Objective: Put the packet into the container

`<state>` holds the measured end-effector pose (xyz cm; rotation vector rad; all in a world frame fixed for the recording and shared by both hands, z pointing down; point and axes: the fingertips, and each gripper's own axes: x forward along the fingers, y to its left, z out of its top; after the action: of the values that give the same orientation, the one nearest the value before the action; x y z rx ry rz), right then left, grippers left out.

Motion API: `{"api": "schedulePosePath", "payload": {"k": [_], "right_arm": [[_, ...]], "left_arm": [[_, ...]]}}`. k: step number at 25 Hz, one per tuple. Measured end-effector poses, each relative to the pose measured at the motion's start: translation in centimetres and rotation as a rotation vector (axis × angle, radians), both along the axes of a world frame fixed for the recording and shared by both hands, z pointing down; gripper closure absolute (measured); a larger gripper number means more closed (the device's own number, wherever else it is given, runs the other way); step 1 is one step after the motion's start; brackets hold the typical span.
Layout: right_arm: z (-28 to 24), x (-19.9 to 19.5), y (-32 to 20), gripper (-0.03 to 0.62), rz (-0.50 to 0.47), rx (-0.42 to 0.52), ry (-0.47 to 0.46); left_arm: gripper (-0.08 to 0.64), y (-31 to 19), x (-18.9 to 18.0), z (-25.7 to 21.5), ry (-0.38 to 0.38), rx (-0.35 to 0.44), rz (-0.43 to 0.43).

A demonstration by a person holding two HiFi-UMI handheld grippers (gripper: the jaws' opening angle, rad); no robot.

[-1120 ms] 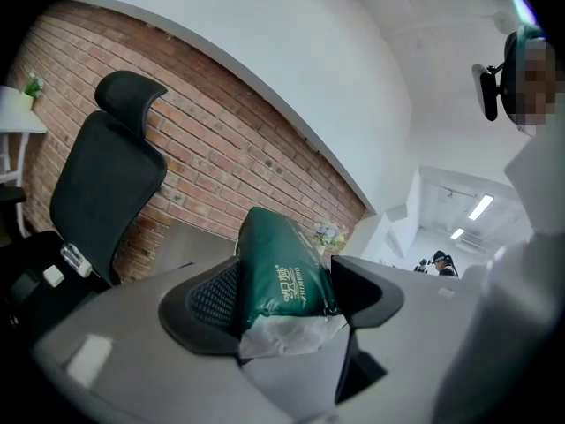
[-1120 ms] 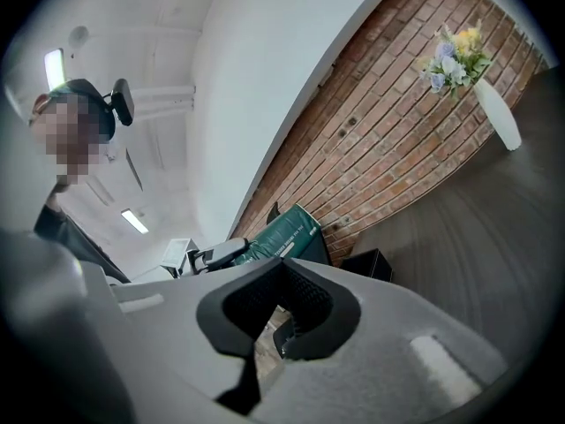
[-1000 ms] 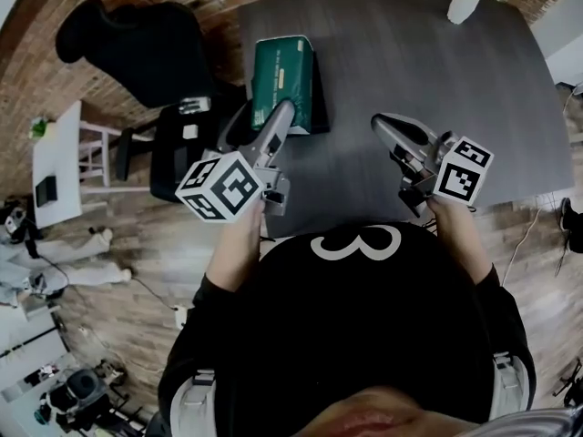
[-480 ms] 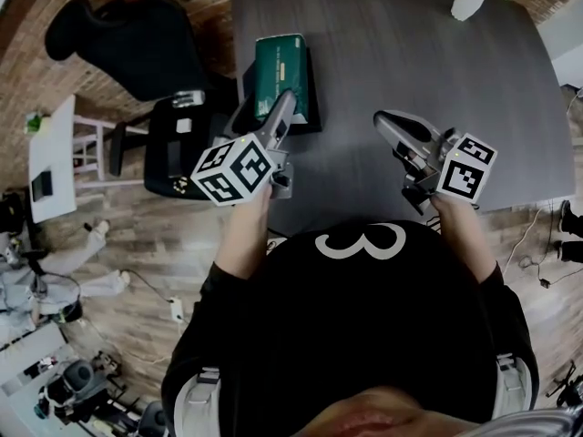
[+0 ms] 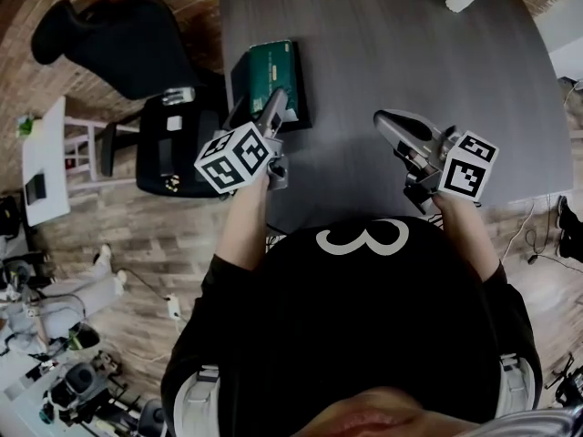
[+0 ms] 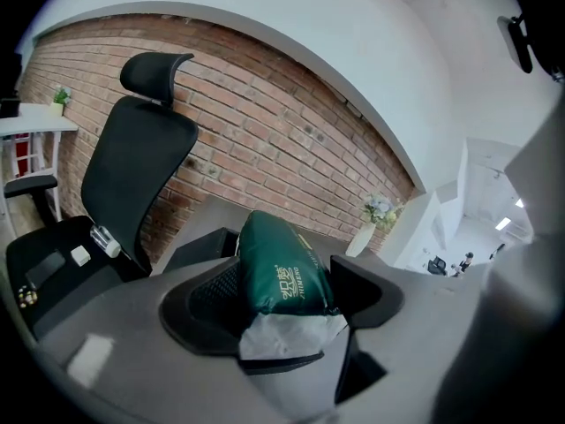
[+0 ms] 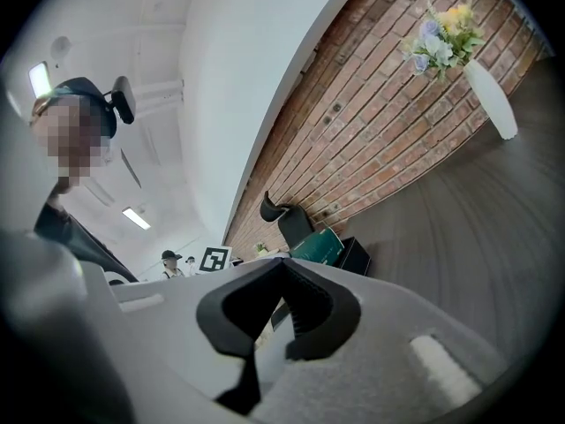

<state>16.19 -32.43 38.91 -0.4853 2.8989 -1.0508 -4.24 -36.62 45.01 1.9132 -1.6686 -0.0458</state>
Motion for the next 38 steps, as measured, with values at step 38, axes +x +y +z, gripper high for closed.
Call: {"api": "schedulePosePath", "payload": {"k": [38], "right_arm": [[0.9,-0.2,-1.1,0.591,-0.003,-0.026,-0.034]], "left_arm": [[0.213,-1.2,0.8,2.3,0.112,-0.121,0.086]]}}
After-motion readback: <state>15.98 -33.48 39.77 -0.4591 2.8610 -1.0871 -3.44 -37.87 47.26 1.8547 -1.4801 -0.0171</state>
